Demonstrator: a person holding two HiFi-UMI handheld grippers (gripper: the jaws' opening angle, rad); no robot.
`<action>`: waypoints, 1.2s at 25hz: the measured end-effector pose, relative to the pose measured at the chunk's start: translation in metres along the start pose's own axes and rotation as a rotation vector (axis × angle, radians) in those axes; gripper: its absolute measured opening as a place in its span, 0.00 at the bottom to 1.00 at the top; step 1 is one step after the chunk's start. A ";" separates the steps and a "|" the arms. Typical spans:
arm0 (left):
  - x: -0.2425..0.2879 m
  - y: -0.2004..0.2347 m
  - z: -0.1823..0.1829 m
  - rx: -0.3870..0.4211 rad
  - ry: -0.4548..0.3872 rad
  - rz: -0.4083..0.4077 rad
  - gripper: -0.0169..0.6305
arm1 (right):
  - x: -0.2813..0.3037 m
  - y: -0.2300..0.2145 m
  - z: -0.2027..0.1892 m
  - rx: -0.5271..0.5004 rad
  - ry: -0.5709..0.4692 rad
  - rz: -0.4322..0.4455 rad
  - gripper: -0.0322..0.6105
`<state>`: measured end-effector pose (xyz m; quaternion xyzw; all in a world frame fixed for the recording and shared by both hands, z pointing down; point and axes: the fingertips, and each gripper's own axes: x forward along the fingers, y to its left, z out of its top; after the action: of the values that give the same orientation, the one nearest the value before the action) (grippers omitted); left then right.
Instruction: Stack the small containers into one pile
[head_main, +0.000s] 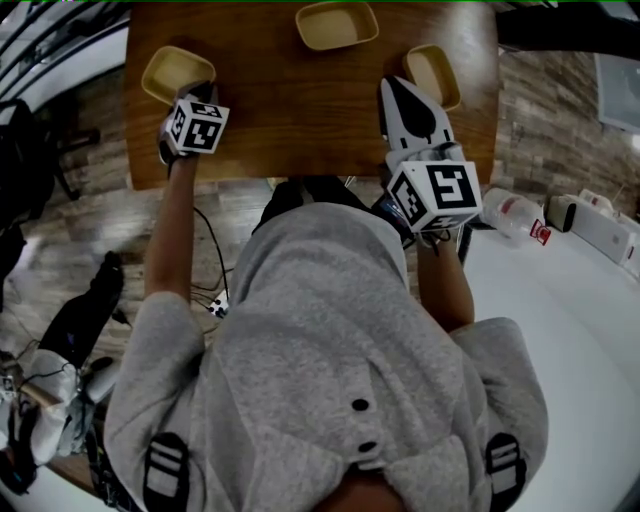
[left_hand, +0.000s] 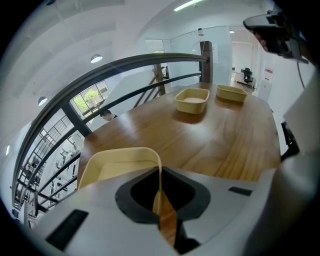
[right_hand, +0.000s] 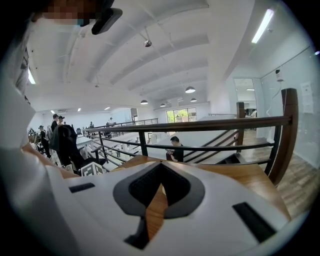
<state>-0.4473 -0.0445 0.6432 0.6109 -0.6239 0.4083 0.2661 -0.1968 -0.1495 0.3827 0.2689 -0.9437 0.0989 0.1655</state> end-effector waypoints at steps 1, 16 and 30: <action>0.000 0.001 0.000 0.002 0.003 0.003 0.07 | 0.000 -0.001 0.001 0.002 -0.002 -0.001 0.07; -0.012 -0.006 0.014 0.059 -0.008 0.023 0.07 | -0.023 -0.010 0.005 0.015 -0.030 -0.023 0.07; -0.031 -0.044 0.055 0.145 -0.067 -0.015 0.07 | -0.055 -0.023 0.002 0.033 -0.063 -0.064 0.07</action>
<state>-0.3912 -0.0704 0.5969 0.6466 -0.5965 0.4297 0.2033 -0.1410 -0.1430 0.3633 0.3047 -0.9375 0.1007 0.1342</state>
